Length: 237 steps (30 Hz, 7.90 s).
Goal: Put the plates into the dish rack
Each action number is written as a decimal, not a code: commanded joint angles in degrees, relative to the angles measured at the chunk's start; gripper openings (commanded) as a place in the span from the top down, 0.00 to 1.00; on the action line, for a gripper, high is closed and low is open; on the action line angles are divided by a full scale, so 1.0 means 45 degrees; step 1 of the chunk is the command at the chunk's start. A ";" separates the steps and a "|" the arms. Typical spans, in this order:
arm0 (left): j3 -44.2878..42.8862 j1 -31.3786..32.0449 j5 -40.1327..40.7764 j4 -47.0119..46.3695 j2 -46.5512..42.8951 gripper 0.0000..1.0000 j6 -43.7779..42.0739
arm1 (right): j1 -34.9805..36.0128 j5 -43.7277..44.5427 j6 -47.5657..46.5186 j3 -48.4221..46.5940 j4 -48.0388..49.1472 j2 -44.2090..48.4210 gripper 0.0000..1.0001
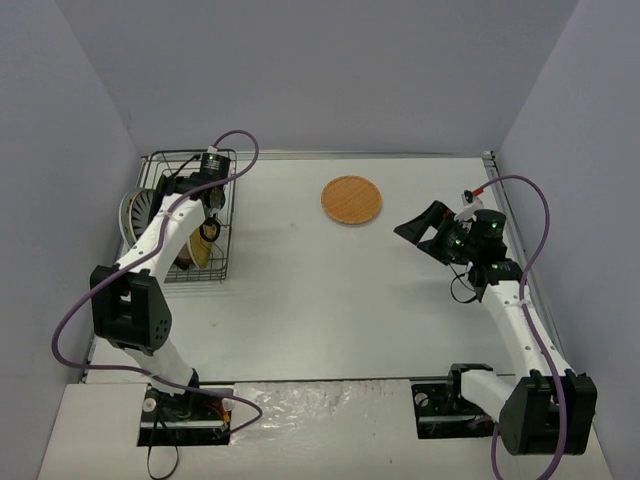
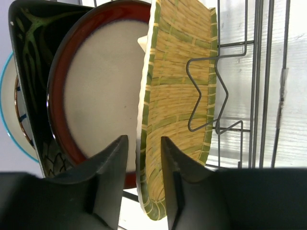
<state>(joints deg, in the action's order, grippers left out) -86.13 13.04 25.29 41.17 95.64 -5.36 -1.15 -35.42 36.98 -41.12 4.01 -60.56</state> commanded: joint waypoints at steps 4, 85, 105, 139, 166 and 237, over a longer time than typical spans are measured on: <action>-0.0218 -0.0085 -0.0158 -0.0730 -0.1186 0.48 0.0538 | 0.0338 0.1147 0.0175 -0.0320 0.0956 -0.0542 0.00; 0.4785 0.1462 -1.1300 -0.5049 -0.6930 0.03 0.9807 | 0.3340 -0.2414 0.8252 0.0447 1.4460 -0.5618 1.00; 0.4340 0.1927 -1.1450 -0.6563 -0.6375 0.31 1.1625 | 0.4753 -0.1952 0.7160 0.0369 1.2552 -0.3607 1.00; -0.0655 0.1673 -0.3064 -0.0351 -0.6264 1.00 0.4633 | 0.4232 0.1992 -0.0937 -0.2303 0.0102 -0.0914 0.00; -0.1194 0.1654 0.1741 -0.2107 -0.1837 1.00 0.0099 | 0.2327 0.1200 -0.2558 -0.2359 -0.1575 -0.0643 0.00; 0.1313 0.1009 -0.2358 0.1609 -1.2147 0.03 0.3546 | 0.2150 0.7374 -0.5932 -0.6631 -0.4769 0.3744 0.00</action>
<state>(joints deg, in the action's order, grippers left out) -83.04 17.76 12.15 46.37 45.83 9.83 8.93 -8.66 12.72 -68.15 -18.30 -46.35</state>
